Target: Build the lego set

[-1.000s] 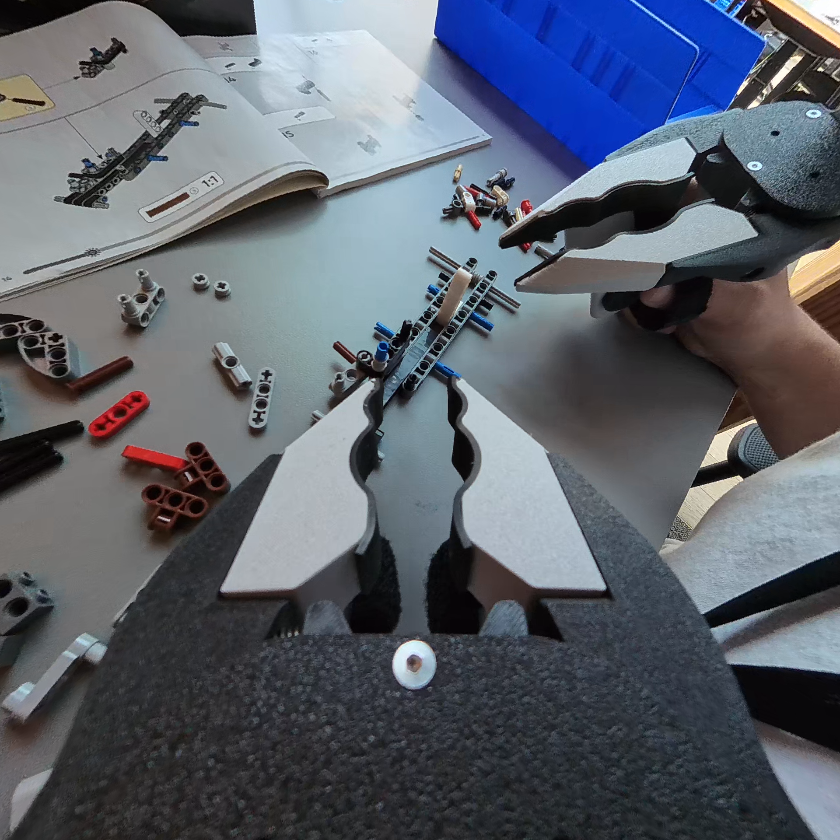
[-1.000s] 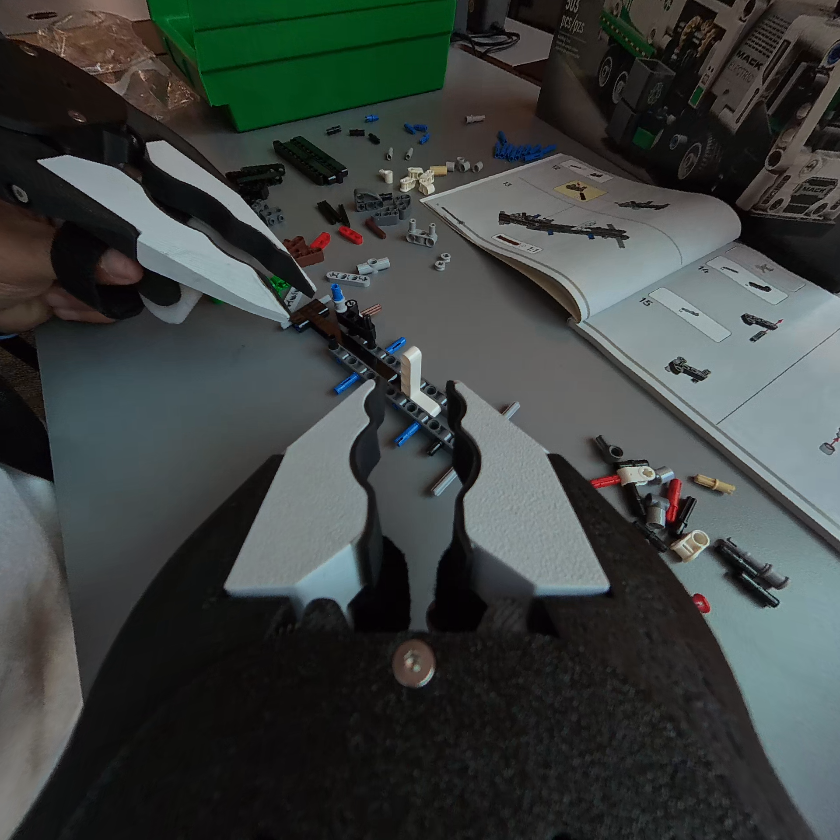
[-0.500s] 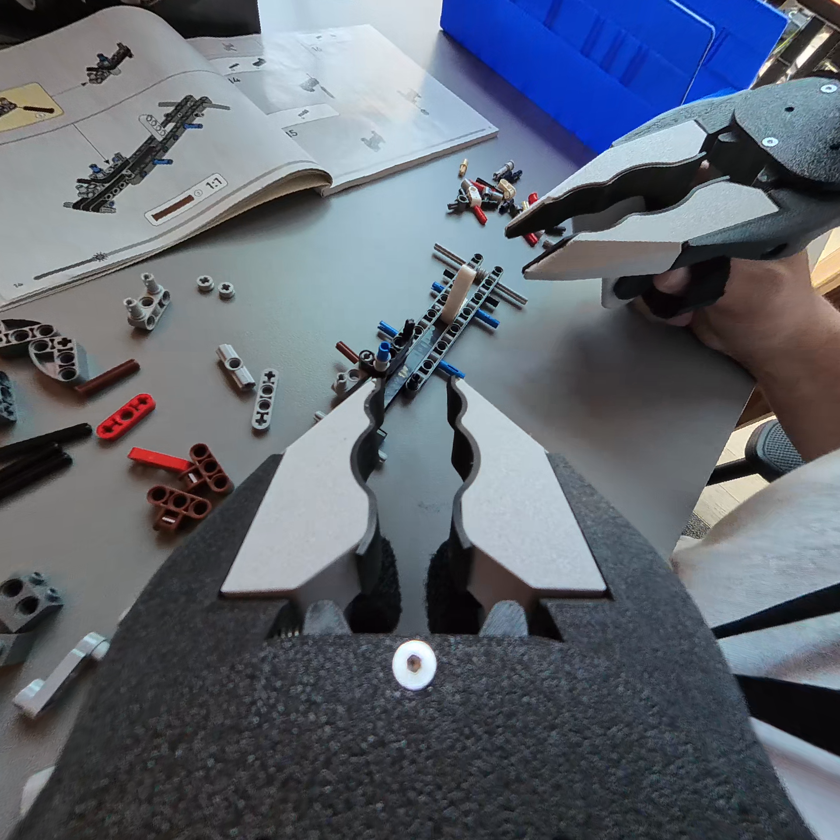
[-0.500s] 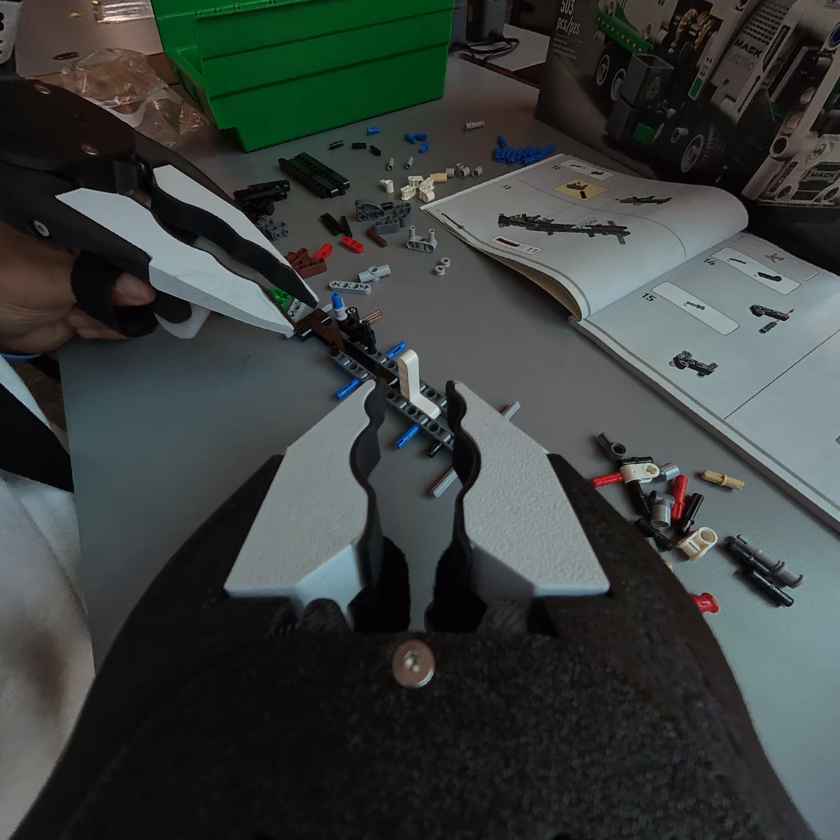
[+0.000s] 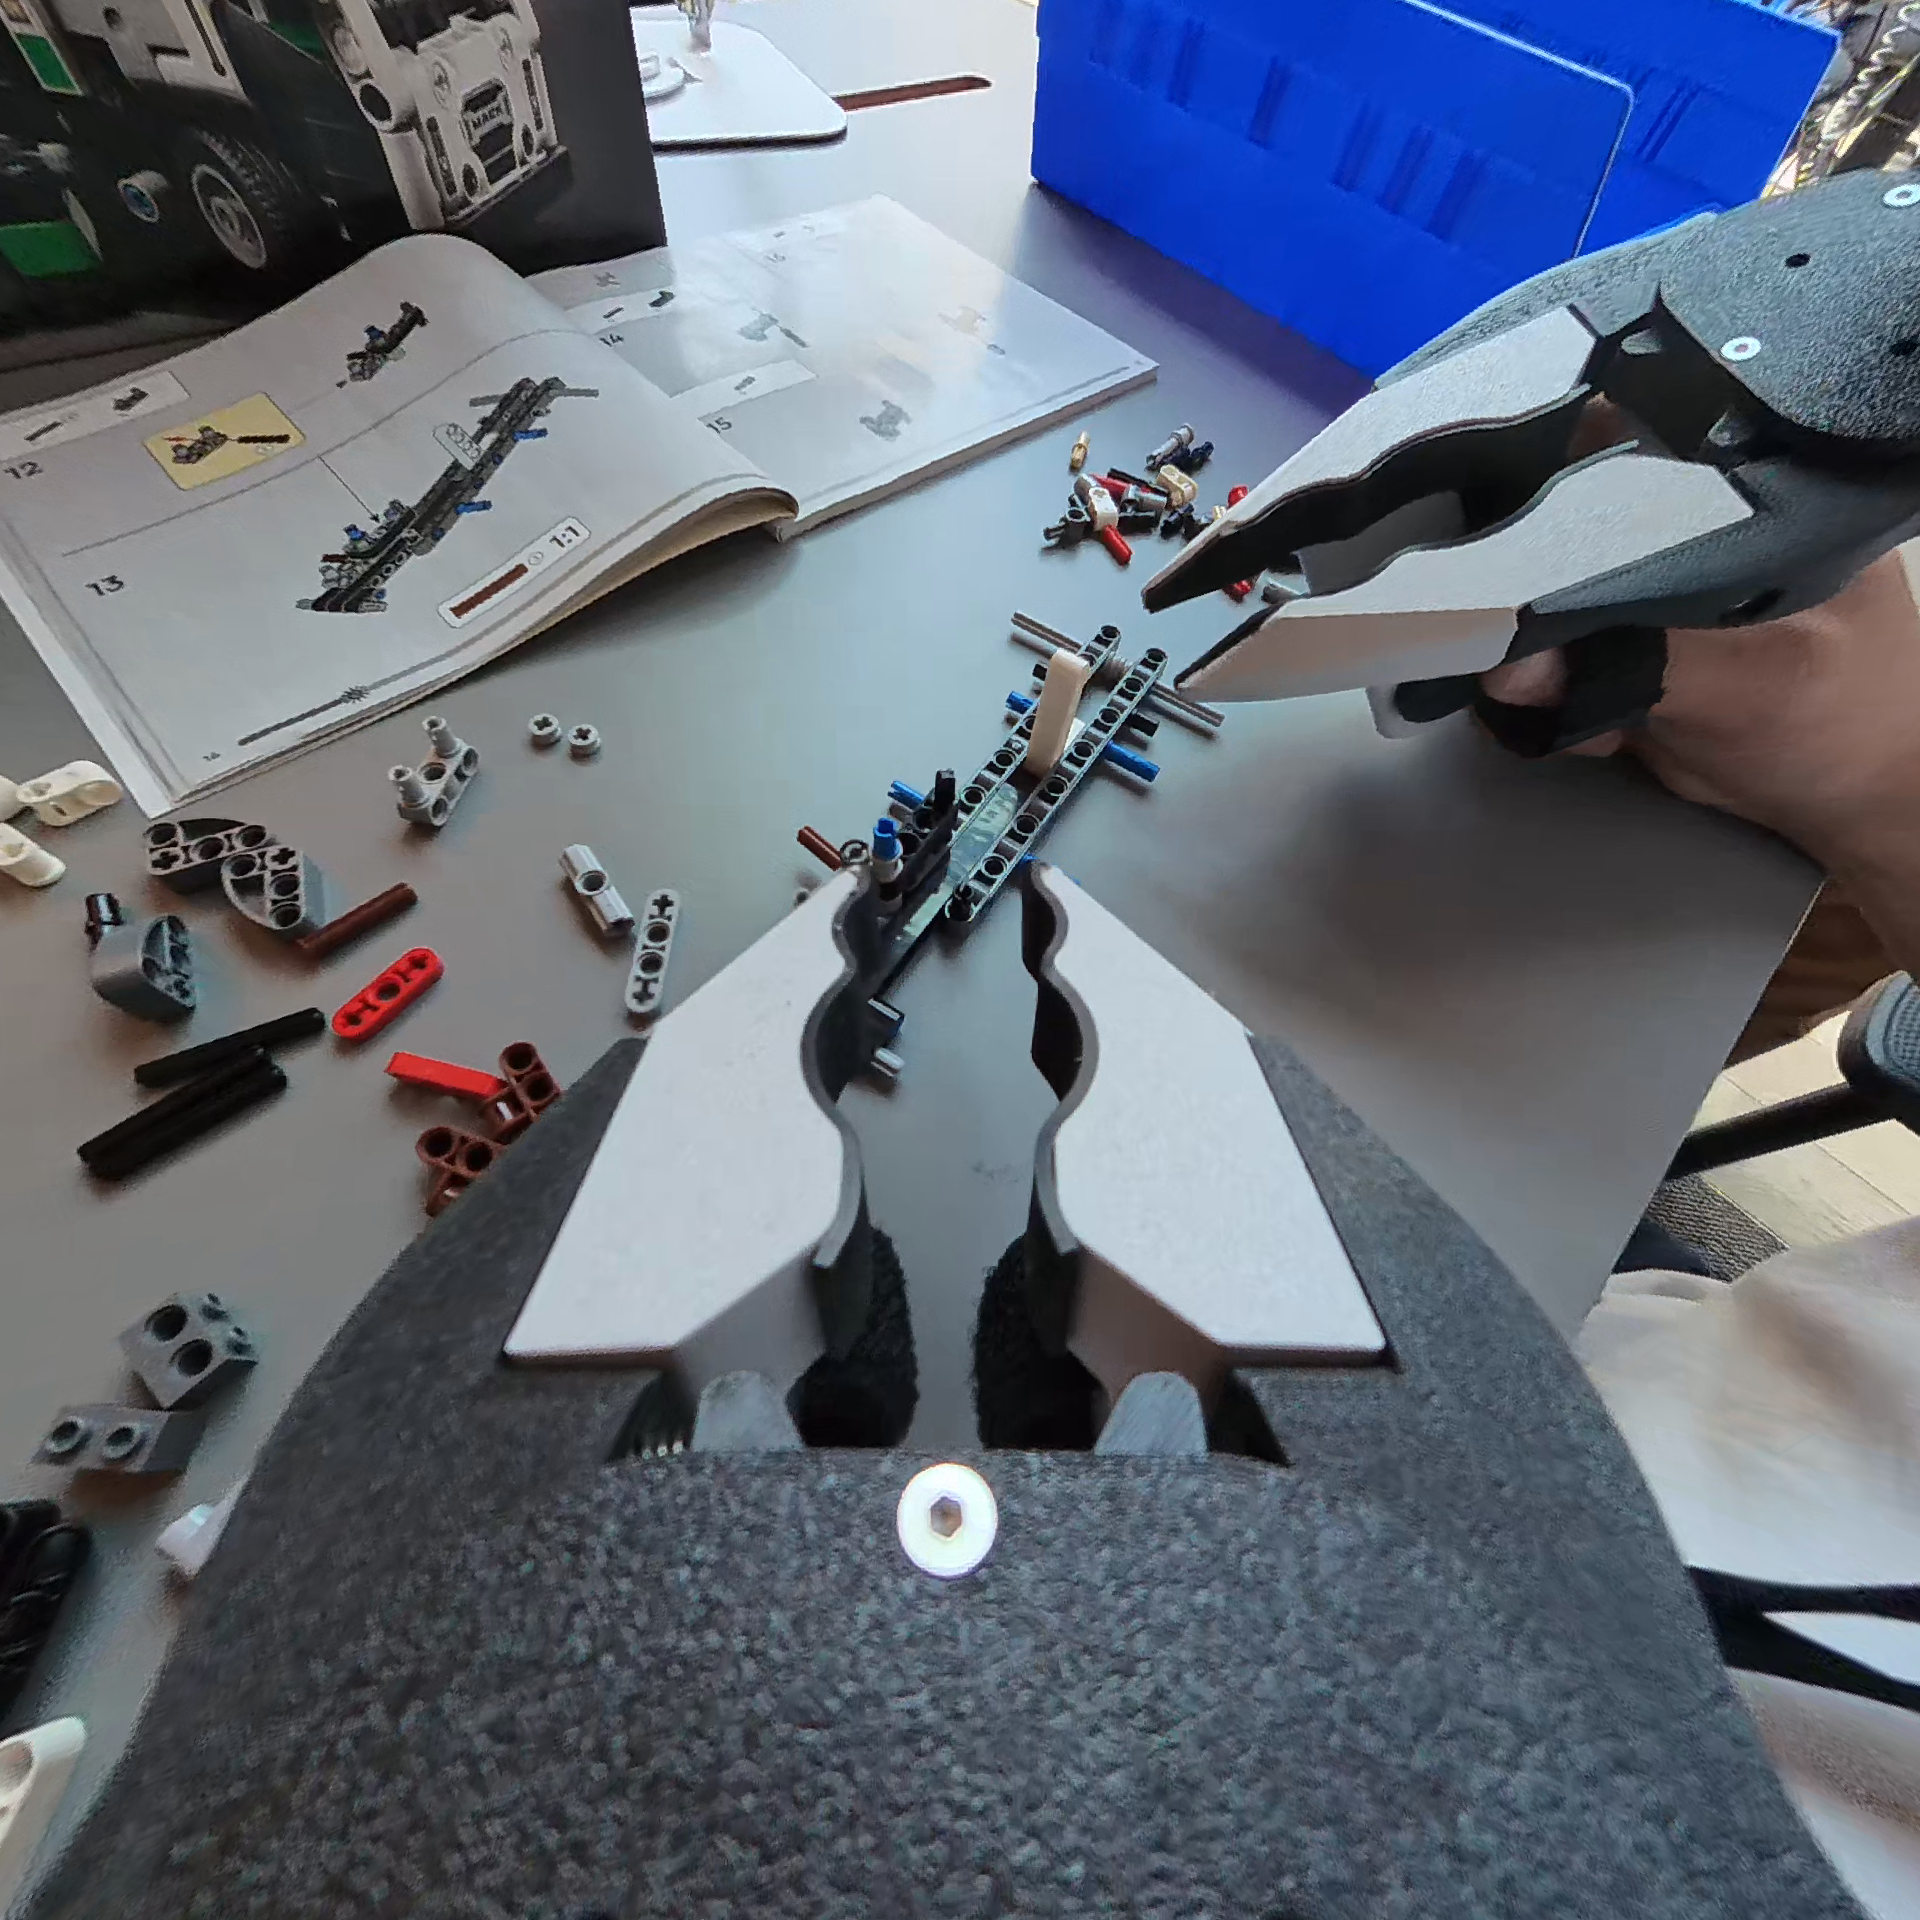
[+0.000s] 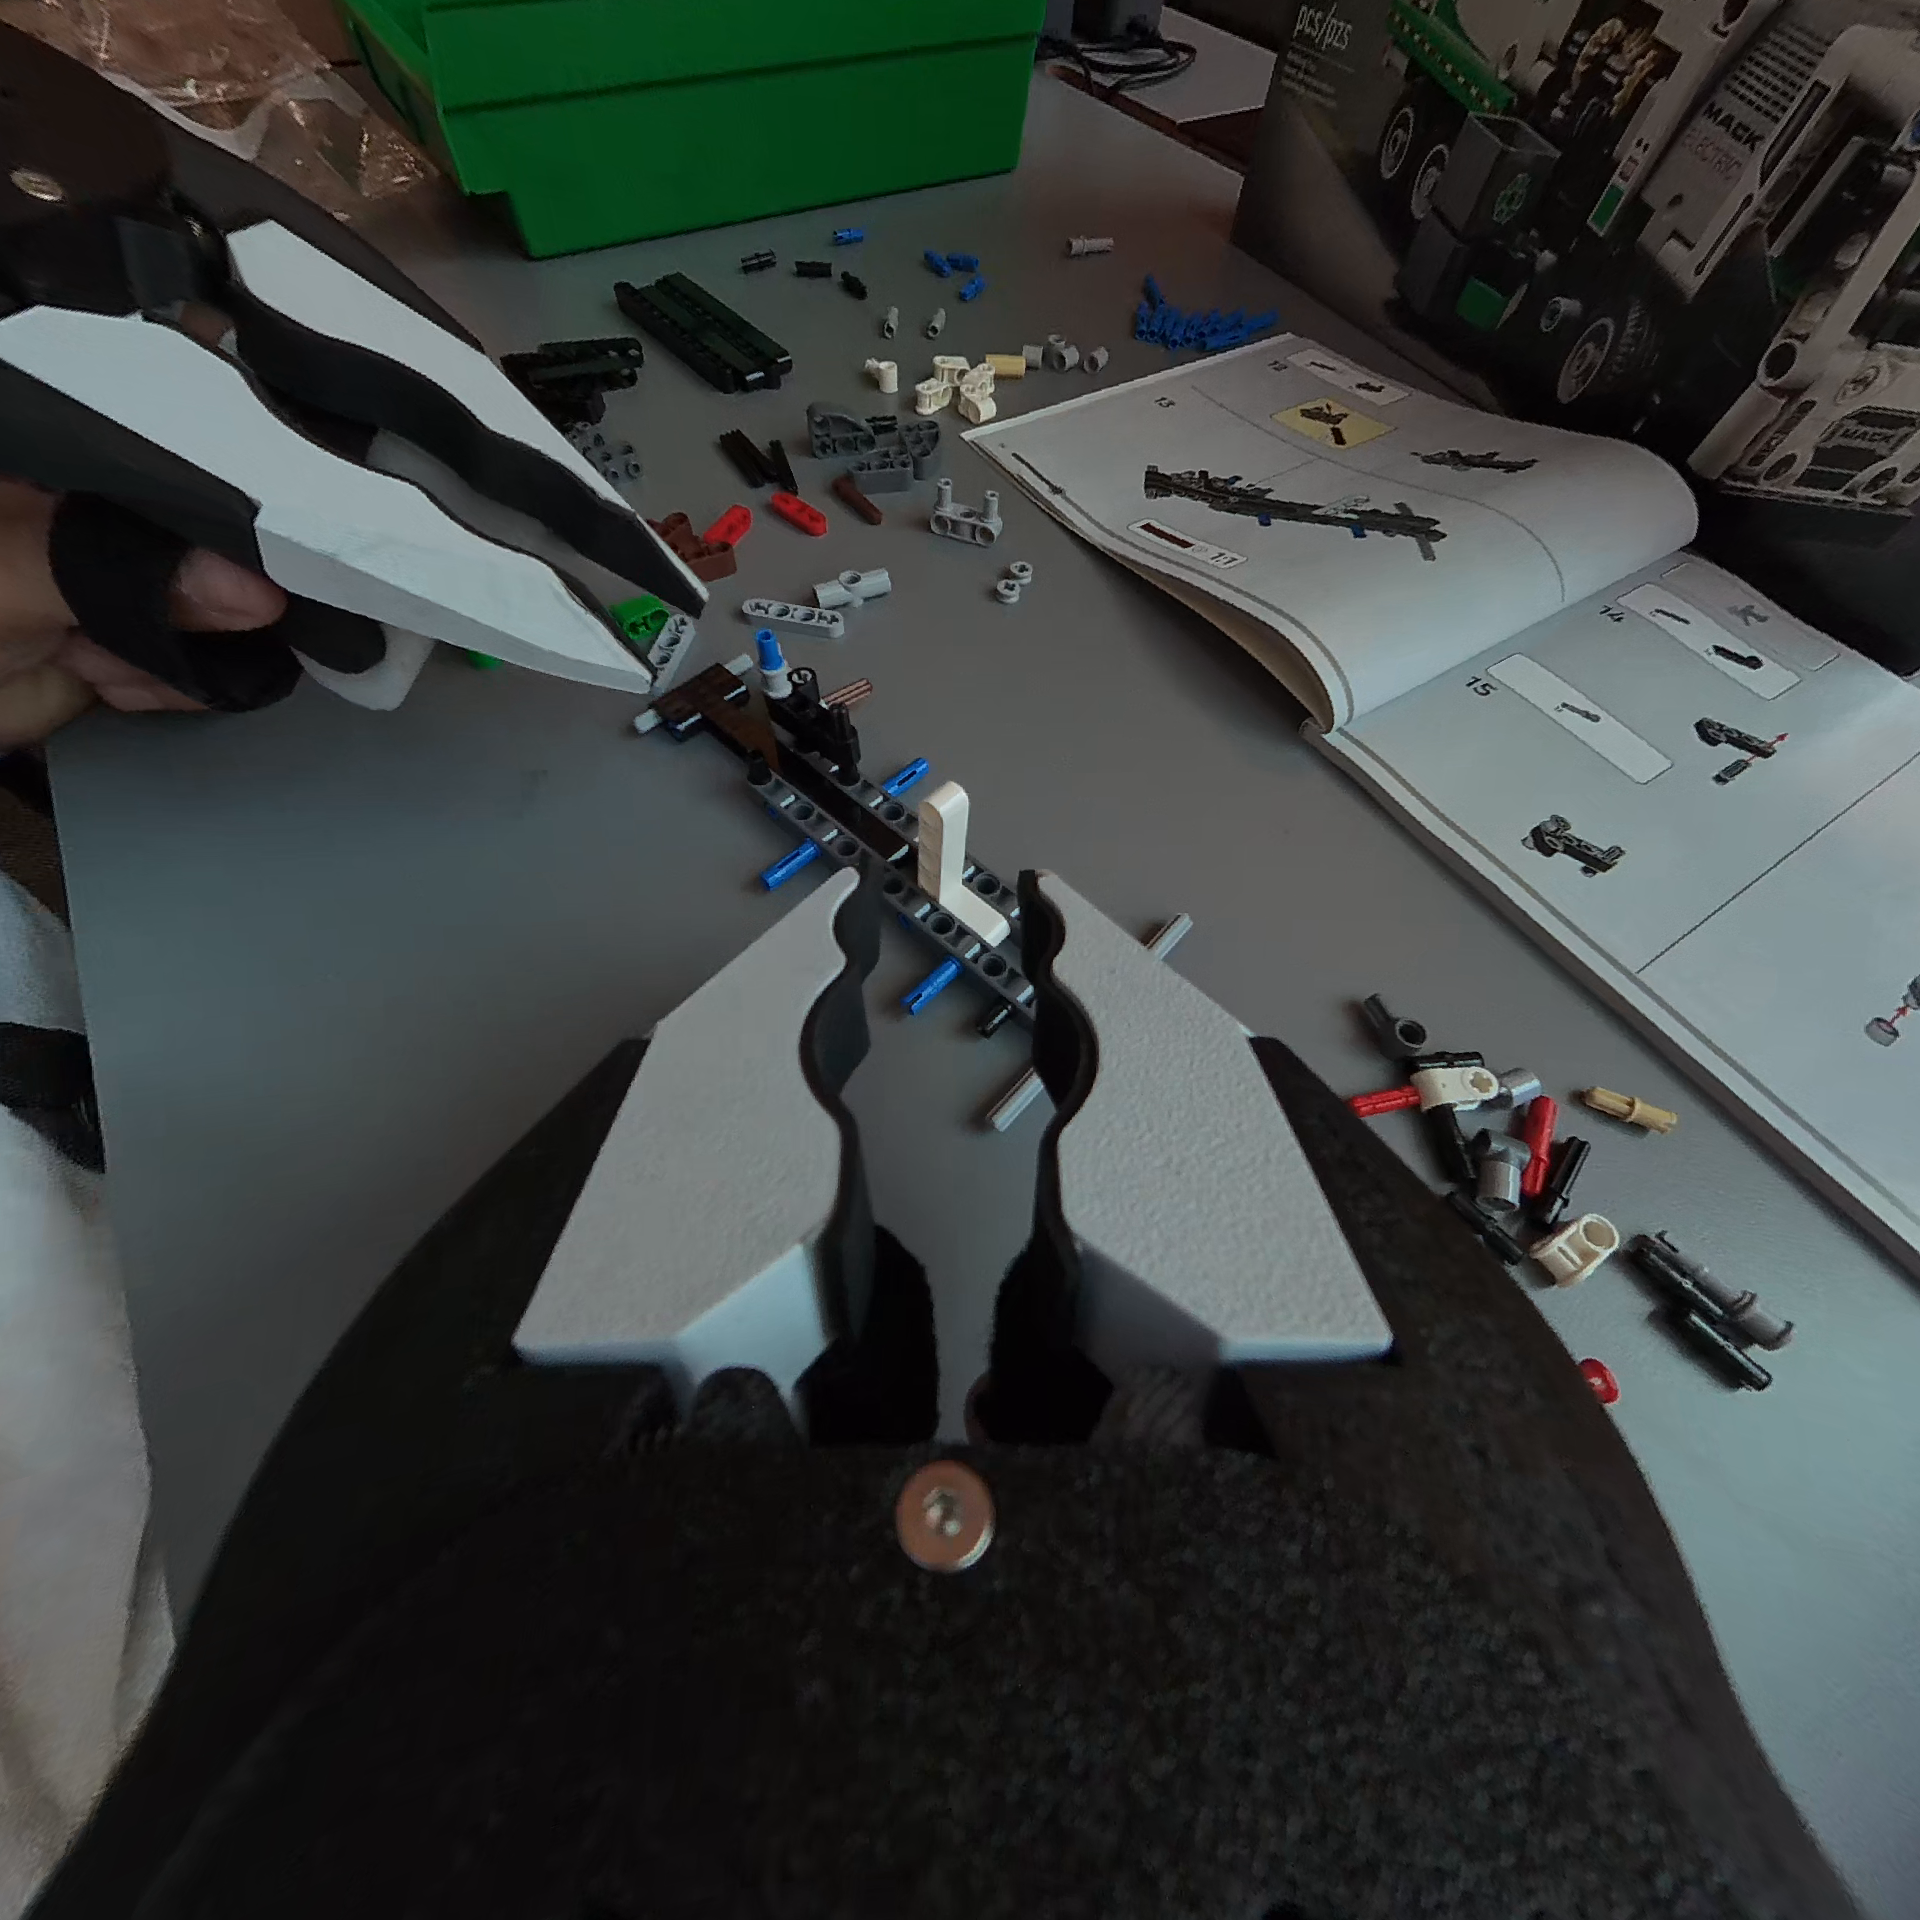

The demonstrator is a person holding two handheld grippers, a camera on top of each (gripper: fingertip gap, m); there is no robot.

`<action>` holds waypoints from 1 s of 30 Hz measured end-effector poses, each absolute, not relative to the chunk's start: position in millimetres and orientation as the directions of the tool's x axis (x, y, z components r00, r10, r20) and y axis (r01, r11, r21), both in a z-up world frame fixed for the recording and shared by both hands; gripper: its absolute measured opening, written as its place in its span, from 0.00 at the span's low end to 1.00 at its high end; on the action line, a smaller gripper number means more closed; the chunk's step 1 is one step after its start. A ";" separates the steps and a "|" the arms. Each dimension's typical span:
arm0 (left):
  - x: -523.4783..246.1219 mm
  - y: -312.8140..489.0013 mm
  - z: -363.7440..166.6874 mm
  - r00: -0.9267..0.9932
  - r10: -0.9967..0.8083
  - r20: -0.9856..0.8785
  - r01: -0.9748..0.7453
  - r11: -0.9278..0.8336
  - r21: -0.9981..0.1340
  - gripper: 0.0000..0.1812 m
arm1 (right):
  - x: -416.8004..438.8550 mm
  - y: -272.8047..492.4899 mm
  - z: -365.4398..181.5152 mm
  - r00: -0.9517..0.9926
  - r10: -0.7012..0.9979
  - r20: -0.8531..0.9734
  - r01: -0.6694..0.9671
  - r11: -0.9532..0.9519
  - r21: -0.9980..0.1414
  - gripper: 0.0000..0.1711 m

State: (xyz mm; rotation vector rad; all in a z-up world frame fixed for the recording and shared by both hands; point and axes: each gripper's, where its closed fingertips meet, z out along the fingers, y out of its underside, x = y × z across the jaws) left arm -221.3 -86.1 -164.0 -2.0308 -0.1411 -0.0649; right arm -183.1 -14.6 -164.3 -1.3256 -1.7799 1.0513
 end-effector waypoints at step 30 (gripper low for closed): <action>-219.8 -85.8 -163.5 0.996 0.075 0.049 0.077 -0.444 -0.893 0.14 | -183.7 -17.5 -170.0 -0.267 0.960 0.087 0.444 0.203 -0.873 0.13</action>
